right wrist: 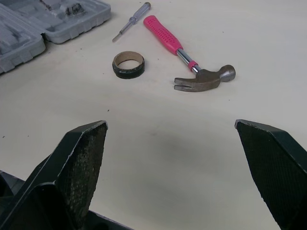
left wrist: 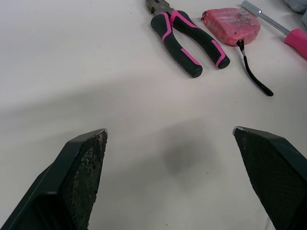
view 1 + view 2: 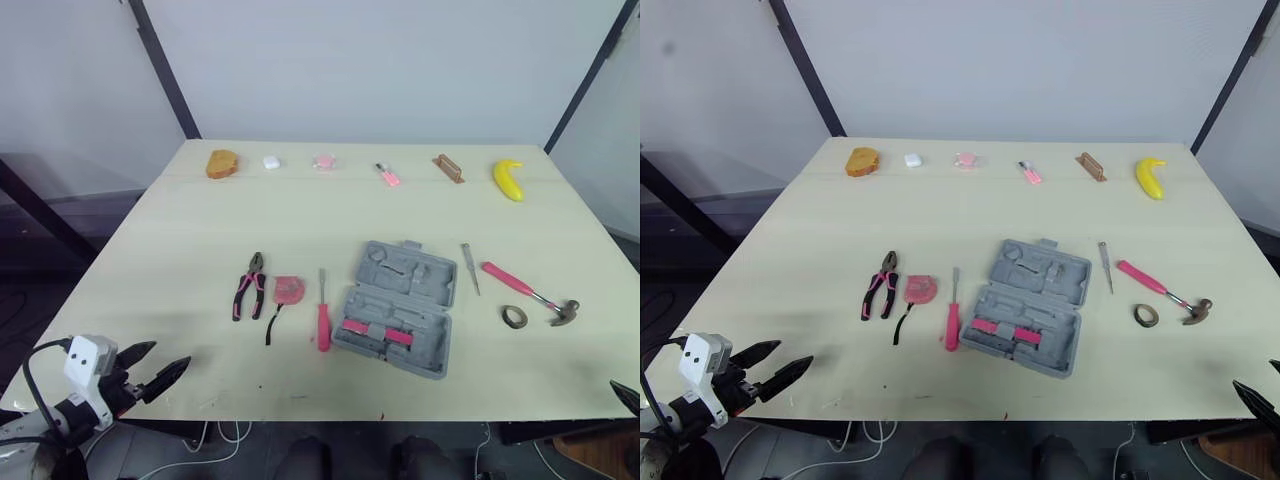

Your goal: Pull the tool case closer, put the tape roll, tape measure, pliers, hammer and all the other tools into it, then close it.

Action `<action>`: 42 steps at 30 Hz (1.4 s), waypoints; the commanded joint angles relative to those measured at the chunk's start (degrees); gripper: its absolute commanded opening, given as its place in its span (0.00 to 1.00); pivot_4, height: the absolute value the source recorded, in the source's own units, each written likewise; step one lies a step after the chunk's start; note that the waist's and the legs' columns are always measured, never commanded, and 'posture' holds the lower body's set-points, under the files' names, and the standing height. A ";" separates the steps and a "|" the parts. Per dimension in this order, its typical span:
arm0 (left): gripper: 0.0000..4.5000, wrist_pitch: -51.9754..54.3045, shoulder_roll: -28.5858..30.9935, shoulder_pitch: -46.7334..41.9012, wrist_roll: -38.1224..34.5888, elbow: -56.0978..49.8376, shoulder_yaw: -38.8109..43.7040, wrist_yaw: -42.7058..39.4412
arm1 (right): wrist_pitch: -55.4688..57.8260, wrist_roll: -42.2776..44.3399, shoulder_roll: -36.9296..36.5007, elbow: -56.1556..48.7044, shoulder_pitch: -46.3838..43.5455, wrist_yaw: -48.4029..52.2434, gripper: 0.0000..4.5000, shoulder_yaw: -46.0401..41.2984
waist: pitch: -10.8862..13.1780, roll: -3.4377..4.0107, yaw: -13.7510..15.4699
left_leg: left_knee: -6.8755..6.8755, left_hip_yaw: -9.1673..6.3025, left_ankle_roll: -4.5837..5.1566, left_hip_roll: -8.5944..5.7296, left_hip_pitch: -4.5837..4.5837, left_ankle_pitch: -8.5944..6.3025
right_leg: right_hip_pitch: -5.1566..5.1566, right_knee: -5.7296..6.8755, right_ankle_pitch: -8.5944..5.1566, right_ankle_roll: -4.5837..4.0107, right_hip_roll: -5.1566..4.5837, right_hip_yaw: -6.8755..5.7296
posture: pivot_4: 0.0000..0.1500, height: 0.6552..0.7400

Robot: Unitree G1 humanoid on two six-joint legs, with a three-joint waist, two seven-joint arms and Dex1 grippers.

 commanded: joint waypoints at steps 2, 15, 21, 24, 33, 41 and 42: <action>0.99 -0.40 0.26 0.57 -1.27 -2.06 0.80 -0.17 | -0.60 -0.34 -1.65 -0.08 -2.58 0.93 1.00 1.04 | 0.00 0.00 -0.06 | -0.01 0.00 0.00 0.00 0.00 0.00 | 0.00 0.00 0.00 0.00 0.00 0.00 | 1.00 1.00; 0.99 0.94 1.86 -3.63 -2.70 -0.44 -0.86 -1.33 | 4.47 -0.24 -0.36 -11.07 -2.97 -2.14 1.00 5.20 | 0.00 0.00 0.09 | -0.05 0.00 0.00 -0.02 0.00 0.00 | 0.00 -0.05 0.01 0.01 0.00 0.01 | 1.00 1.00; 0.99 1.45 3.06 -10.49 -1.53 1.02 -5.88 -2.69 | 8.82 -2.67 0.48 -21.34 -2.30 -8.12 1.00 8.32 | 0.01 0.01 0.01 | -0.06 0.01 0.00 -0.02 -0.01 0.00 | -0.01 -0.06 0.02 0.03 0.02 0.03 | 1.00 1.00; 0.99 2.50 3.59 -17.45 -0.01 2.67 -11.28 -4.80 | 11.11 -5.65 1.08 -26.94 -3.22 -13.10 1.00 11.85 | 0.00 -0.01 0.28 | -0.06 -0.01 0.00 -0.08 -0.02 0.01 | 0.00 -0.05 0.02 0.03 0.07 -0.01 | 1.00 1.00; 0.99 0.03 1.08 -37.10 5.18 14.91 -23.43 -12.19 | 19.59 -8.57 2.39 -34.93 -11.29 -20.03 1.00 21.59 | 0.03 -0.03 -0.02 | -0.05 -0.01 0.00 -0.12 -0.16 0.01 | -0.05 -0.06 0.04 0.04 0.17 -0.05 | 1.00 1.00; 0.40 -7.71 -5.86 -55.39 12.19 33.86 -31.74 -17.58 | 22.06 -15.77 4.71 -31.62 -20.65 -24.45 0.38 31.36 | 0.05 -0.05 0.19 | 0.10 -0.02 0.00 -0.13 -0.34 0.01 | -0.08 -0.04 0.04 0.04 0.24 -0.19 | 1.00 1.00; 0.25 -8.76 -6.56 -56.82 12.84 35.93 -32.18 -17.94 | 22.07 -16.54 4.65 -31.11 -21.19 -24.71 0.22 32.13 | 0.05 -0.05 0.13 | 0.10 -0.02 0.00 -0.14 -0.36 0.01 | -0.08 -0.08 0.04 0.04 0.25 -0.19 | 1.00 1.00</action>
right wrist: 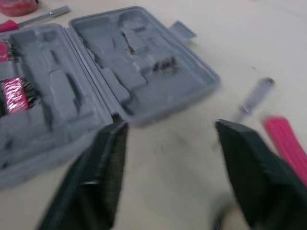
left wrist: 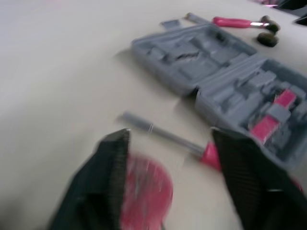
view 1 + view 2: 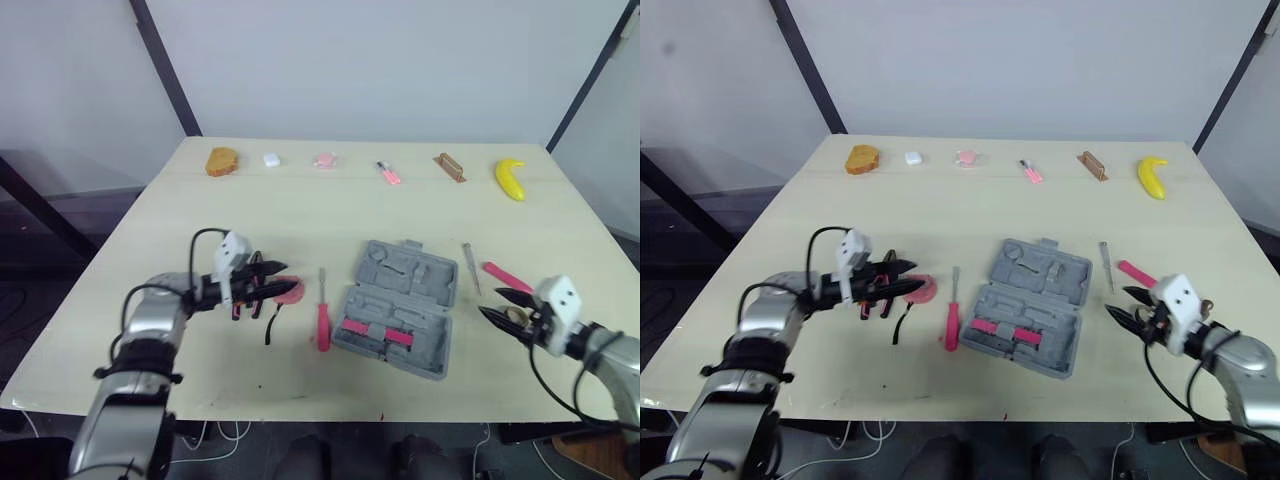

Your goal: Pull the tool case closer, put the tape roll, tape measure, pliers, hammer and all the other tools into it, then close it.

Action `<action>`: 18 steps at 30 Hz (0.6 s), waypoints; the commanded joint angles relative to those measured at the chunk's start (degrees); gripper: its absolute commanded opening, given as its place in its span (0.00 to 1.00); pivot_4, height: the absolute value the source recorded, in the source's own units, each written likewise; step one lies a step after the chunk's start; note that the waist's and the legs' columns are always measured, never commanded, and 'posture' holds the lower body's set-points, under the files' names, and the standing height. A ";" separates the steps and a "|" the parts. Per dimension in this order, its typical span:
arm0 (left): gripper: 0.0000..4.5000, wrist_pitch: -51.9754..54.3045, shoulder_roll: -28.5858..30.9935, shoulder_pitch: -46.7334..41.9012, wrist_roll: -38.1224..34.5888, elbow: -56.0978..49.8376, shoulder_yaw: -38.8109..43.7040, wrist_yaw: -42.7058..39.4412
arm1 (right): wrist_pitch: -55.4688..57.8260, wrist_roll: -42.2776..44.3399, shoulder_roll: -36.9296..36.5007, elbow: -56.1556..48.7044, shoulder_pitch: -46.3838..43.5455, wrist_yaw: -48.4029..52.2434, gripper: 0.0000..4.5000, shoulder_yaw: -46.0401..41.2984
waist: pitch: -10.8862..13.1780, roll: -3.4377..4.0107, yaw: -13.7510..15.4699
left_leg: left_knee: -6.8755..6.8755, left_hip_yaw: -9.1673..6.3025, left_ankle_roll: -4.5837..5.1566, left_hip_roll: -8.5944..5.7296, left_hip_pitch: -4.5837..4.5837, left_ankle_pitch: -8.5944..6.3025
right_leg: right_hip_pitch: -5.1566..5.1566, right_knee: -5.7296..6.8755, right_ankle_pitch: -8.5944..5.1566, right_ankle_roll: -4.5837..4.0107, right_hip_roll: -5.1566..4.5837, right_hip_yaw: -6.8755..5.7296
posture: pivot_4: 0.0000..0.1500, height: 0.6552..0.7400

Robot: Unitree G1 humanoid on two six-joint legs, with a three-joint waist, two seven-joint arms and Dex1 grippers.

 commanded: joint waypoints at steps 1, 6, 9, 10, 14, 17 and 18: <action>0.22 -3.93 -1.47 -3.94 2.37 5.88 -1.36 -1.48 | 0.38 -2.57 -0.64 1.26 -1.24 -1.12 0.19 1.38 | 0.00 0.00 -0.10 | 0.00 -0.01 0.00 0.00 -0.03 0.00 | -0.01 -0.03 0.00 0.00 0.00 0.00 | 1.00 1.00; 0.01 -7.92 -5.95 -9.33 6.15 15.31 -3.18 -1.50 | 0.82 -6.32 -1.68 3.46 -3.50 -1.05 0.00 4.83 | 0.02 -0.02 -0.14 | 0.00 0.00 0.00 0.00 -0.08 0.00 | -0.05 -0.06 0.00 0.00 0.01 0.02 | 1.00 1.00; 0.01 -10.55 -8.81 -11.60 8.88 20.87 -4.46 -0.45 | 0.12 -8.90 -2.18 5.25 -4.74 -1.14 0.00 6.93 | 0.02 -0.02 -0.22 | 0.01 -0.02 0.00 0.00 -0.08 0.00 | -0.05 -0.05 0.00 0.00 0.03 0.02 | 1.00 1.00; 0.01 -11.43 -9.57 -12.18 9.82 22.36 -4.87 -0.11 | -0.13 -9.22 -2.04 5.95 -5.29 -1.06 0.00 7.32 | 0.02 -0.02 -0.22 | 0.01 -0.03 0.00 0.00 -0.08 0.00 | -0.05 -0.05 0.00 0.00 0.03 0.01 | 1.00 1.00; 0.01 -13.52 -11.89 -14.07 12.49 26.87 -5.05 2.08 | -0.14 -10.43 -1.57 7.80 -7.55 -0.63 0.00 9.16 | 0.03 -0.03 -0.29 | 0.01 -0.04 0.00 0.00 -0.08 0.00 | -0.06 -0.04 0.00 0.00 0.05 0.03 | 1.00 1.00; 0.01 -14.47 -13.24 -15.09 13.83 29.12 -4.82 4.32 | -1.17 -11.96 -1.13 9.11 -9.13 -0.69 0.00 10.85 | 0.03 -0.04 -0.28 | 0.02 -0.04 0.00 0.00 -0.08 0.00 | -0.08 -0.02 0.00 0.00 0.05 0.03 | 1.00 1.00; 0.01 -14.86 -13.50 -15.22 14.23 29.64 -4.78 4.91 | -1.13 -11.82 -0.58 9.34 -9.62 -0.79 0.00 11.09 | 0.03 -0.04 -0.26 | 0.02 -0.05 0.00 0.00 -0.09 0.00 | -0.08 -0.02 0.00 0.01 0.05 0.03 | 1.00 1.00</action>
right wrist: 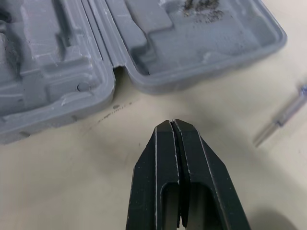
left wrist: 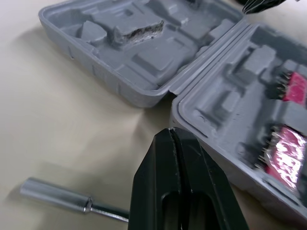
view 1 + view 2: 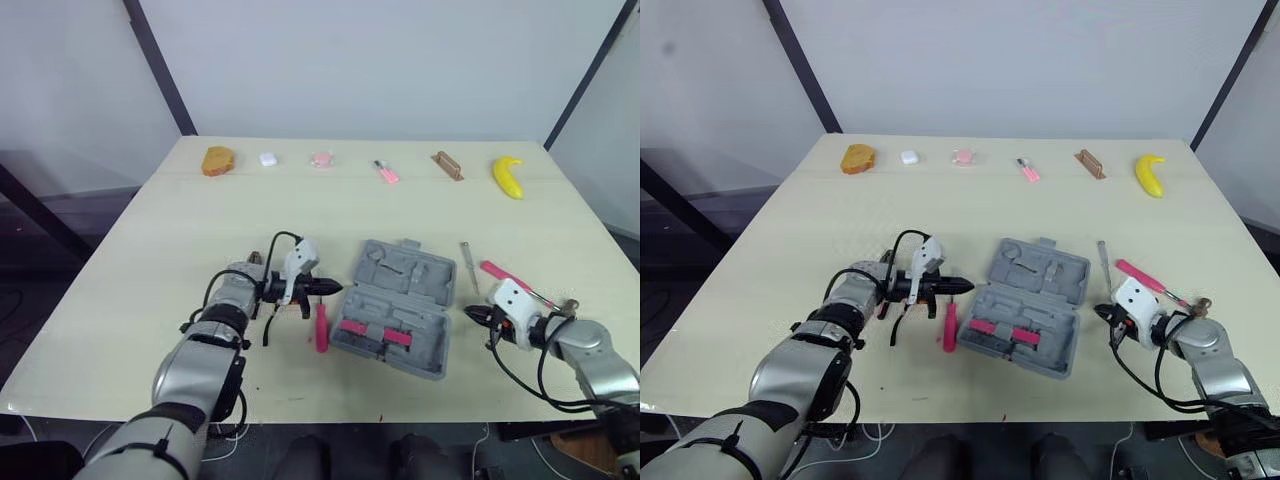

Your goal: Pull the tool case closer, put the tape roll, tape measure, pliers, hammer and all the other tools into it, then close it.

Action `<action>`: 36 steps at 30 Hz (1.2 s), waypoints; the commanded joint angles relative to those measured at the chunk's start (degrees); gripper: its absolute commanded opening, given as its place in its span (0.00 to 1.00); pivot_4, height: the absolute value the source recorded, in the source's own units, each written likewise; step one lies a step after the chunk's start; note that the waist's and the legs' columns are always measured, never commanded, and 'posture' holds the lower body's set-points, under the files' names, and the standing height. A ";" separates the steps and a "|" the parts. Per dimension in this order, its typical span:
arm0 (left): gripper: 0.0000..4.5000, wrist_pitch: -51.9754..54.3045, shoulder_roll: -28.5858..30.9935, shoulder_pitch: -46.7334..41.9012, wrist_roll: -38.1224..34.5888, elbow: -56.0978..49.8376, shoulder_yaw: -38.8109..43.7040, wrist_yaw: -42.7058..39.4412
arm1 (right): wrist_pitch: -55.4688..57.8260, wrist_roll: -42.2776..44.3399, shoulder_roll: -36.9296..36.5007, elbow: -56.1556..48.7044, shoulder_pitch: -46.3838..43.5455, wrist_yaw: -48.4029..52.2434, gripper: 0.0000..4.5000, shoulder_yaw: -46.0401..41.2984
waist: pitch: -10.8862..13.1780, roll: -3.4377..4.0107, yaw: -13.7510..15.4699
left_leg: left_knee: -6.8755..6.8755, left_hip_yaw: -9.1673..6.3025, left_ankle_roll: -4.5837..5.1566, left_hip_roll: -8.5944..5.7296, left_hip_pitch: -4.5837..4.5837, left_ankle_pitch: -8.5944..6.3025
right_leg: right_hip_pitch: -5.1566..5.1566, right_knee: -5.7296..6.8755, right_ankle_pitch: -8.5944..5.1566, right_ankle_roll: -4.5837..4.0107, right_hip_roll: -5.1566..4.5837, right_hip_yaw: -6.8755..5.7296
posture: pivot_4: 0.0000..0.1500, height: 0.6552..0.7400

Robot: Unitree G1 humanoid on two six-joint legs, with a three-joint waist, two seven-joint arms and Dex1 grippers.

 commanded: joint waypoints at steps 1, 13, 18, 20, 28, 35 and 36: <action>0.01 -2.22 -0.70 -1.49 1.45 1.32 0.49 2.12 | -1.02 -0.12 1.23 -0.18 -1.50 0.23 0.00 0.59 | 0.00 0.00 0.01 | 0.00 0.00 0.00 0.00 0.00 0.00 | 0.00 0.00 0.00 0.00 0.00 -0.01 | 1.00 1.00; 0.01 -3.31 -1.48 -1.77 4.27 3.57 1.60 6.21 | -0.21 -0.44 2.77 -0.78 -2.29 1.48 0.00 2.80 | 0.00 0.00 0.02 | 0.00 -0.02 0.00 0.00 -0.01 0.00 | 0.00 0.01 0.00 0.00 0.00 -0.02 | 1.00 1.00; 0.01 -3.16 -1.84 -2.02 4.71 3.93 1.99 7.13 | -0.46 -0.53 3.11 -1.08 -2.11 1.36 0.00 2.83 | 0.00 0.00 -0.05 | 0.00 -0.03 0.00 0.00 0.00 0.00 | 0.00 0.03 0.00 0.00 0.00 -0.02 | 1.00 1.00; 0.01 -3.03 -2.05 -2.25 4.80 4.05 2.07 7.51 | -0.42 -0.53 3.15 -1.26 -1.97 1.49 0.00 2.95 | 0.00 0.00 -0.04 | 0.00 -0.03 0.00 0.00 0.00 0.00 | 0.00 0.03 0.00 0.00 0.01 -0.02 | 1.00 1.00; 0.01 -2.83 -3.35 -2.86 5.58 4.41 2.37 8.21 | -0.28 -0.58 3.53 -1.87 -2.07 1.33 0.00 2.98 | 0.00 0.00 -0.03 | 0.00 -0.03 0.00 0.00 0.00 0.00 | 0.00 0.03 0.00 0.00 0.01 -0.02 | 1.00 1.00; 0.01 -2.60 -4.31 -2.82 5.62 4.35 2.16 5.82 | -0.51 -0.69 3.84 -1.97 -2.50 1.56 0.00 3.03 | 0.00 0.00 0.00 | 0.00 -0.03 0.00 0.00 0.00 0.00 | 0.00 0.03 0.00 0.00 0.01 -0.02 | 1.00 1.00; 0.01 -2.65 -4.35 -2.76 5.77 4.34 2.03 5.59 | -0.33 -0.52 3.98 -2.20 -2.56 1.74 0.00 3.11 | 0.00 0.00 0.00 | 0.00 -0.02 0.00 0.00 0.00 0.00 | 0.00 0.03 0.00 0.00 0.01 -0.02 | 1.00 1.00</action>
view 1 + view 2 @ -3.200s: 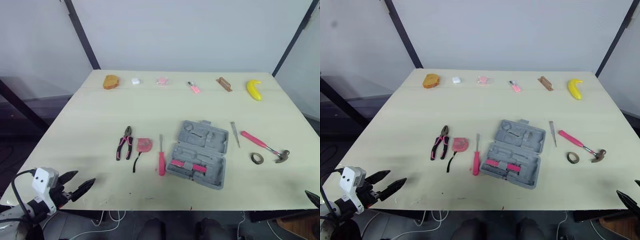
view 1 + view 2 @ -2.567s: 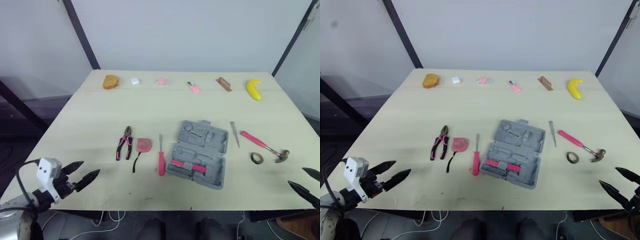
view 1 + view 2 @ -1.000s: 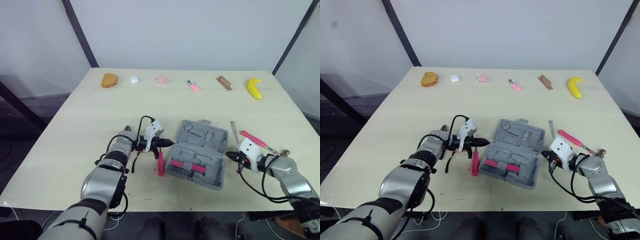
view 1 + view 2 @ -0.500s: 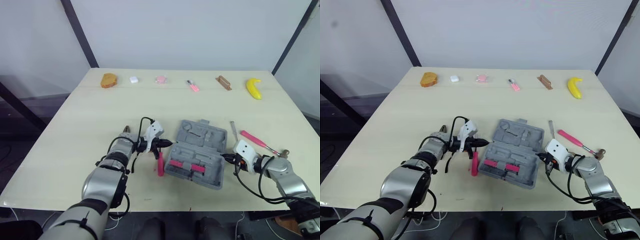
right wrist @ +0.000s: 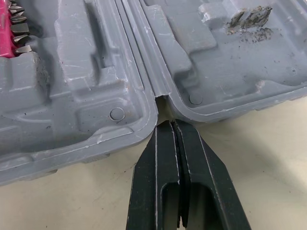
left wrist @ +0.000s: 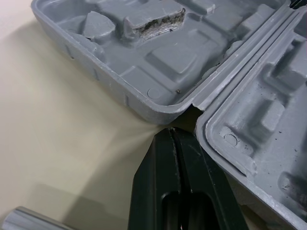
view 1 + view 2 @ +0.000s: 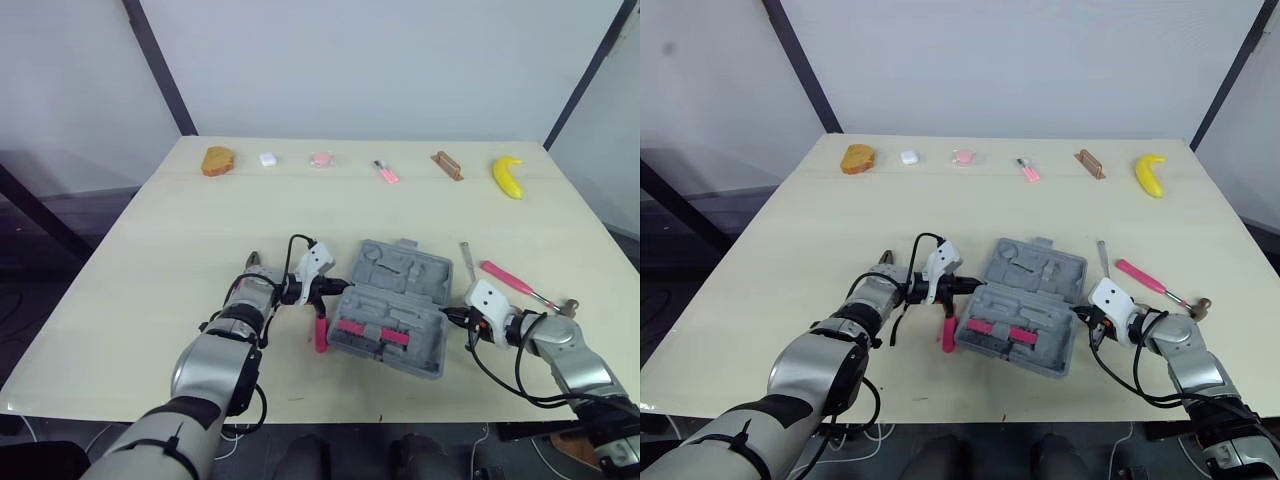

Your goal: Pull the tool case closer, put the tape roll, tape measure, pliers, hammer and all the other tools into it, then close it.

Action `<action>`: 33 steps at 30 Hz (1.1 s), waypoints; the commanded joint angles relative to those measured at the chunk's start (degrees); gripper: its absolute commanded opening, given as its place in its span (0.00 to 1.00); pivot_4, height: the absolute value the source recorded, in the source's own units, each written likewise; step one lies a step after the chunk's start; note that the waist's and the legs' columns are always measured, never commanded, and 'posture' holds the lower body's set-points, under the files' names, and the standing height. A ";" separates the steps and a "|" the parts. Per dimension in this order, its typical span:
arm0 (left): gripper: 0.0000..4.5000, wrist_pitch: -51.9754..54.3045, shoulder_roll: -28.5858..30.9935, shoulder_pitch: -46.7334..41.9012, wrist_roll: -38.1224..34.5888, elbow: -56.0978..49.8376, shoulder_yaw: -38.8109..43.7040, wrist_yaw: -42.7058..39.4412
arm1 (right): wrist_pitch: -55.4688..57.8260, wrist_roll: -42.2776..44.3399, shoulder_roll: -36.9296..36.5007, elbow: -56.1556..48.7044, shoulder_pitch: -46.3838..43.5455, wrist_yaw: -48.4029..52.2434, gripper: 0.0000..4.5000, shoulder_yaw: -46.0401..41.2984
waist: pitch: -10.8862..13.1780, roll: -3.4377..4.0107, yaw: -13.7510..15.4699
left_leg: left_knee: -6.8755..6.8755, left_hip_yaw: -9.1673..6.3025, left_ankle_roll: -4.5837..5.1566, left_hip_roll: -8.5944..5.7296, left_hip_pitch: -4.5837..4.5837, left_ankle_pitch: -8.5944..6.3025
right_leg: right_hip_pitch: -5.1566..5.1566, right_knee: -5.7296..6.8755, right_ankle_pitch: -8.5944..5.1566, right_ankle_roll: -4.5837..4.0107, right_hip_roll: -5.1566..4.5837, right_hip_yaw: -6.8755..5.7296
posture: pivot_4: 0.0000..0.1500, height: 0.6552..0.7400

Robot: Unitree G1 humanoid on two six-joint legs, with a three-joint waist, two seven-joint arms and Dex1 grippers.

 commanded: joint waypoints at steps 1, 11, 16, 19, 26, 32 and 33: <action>0.01 -0.50 -0.64 -1.29 0.44 0.12 0.24 -1.69 | -0.48 0.72 0.51 -2.79 -0.93 0.71 0.00 0.11 | 0.00 0.00 0.01 | 0.00 0.00 0.00 0.00 0.00 0.00 | 0.00 0.00 0.00 0.00 0.00 0.00 | 1.00 1.00; 0.01 1.74 1.01 0.12 -0.79 -1.27 1.35 -7.85 | 0.40 1.81 0.54 -4.40 0.16 3.70 0.00 0.30 | 0.00 0.00 -0.02 | 0.00 0.00 0.00 0.00 0.00 0.00 | 0.00 0.00 0.00 0.00 0.00 0.00 | 1.00 1.00; 0.01 2.56 1.27 1.88 -1.19 -2.90 1.33 -11.92 | 0.67 2.38 1.26 -5.41 0.77 4.55 0.00 0.57 | 0.00 0.00 -0.02 | 0.00 -0.01 0.00 0.00 0.00 0.00 | 0.00 0.00 0.00 0.00 0.00 -0.01 | 1.00 1.00; 0.01 2.69 1.76 3.89 -1.20 -4.77 1.10 -13.32 | 0.99 2.40 1.77 -5.83 0.90 4.67 0.00 0.81 | 0.00 0.01 -0.04 | 0.00 -0.02 0.00 0.01 0.00 0.00 | 0.00 0.01 0.00 0.00 0.00 -0.01 | 1.00 1.00; 0.01 3.79 2.14 7.28 -1.53 -10.30 0.31 -14.57 | 0.90 1.99 1.64 -6.33 1.81 4.82 0.00 0.95 | -0.01 0.02 -0.04 | 0.00 -0.01 0.00 0.01 0.02 0.00 | 0.00 0.03 0.00 0.00 0.00 0.00 | 1.00 1.00; 0.01 7.02 2.63 10.16 -2.13 -16.11 -0.93 -15.61 | 1.21 1.90 1.87 -7.22 2.42 4.61 0.00 1.26 | -0.01 0.02 -0.03 | 0.01 -0.01 0.00 0.01 0.02 0.00 | 0.00 0.05 0.00 0.00 0.00 0.01 | 1.00 1.00; 0.01 7.77 2.76 10.62 -2.17 -17.09 -1.14 -15.41 | 1.29 1.92 1.84 -7.44 2.56 4.58 0.00 1.26 | -0.01 0.02 -0.03 | 0.01 -0.01 0.00 0.02 0.02 0.00 | 0.00 0.05 0.00 0.00 0.00 0.00 | 1.00 1.00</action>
